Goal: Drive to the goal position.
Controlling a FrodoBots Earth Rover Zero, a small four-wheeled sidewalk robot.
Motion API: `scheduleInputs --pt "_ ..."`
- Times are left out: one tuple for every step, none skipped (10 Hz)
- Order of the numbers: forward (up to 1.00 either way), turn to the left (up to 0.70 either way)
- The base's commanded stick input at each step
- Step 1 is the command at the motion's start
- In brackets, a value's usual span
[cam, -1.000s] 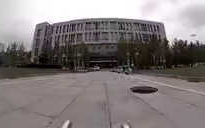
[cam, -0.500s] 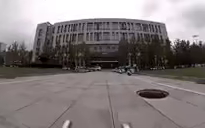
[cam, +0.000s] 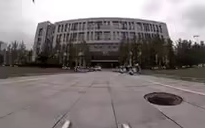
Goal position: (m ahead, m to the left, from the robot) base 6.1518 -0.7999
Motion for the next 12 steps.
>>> scheduleInputs --pt "0.85 0.00" --pt "0.85 0.00" --pt "0.85 0.00" --pt "0.85 0.00" --pt "0.85 0.00" --pt "0.85 0.00" --pt "0.85 0.00" --pt "0.85 0.00" --pt "0.85 0.00" --pt "0.85 0.00" --pt "0.85 0.00" --pt "0.85 0.00"
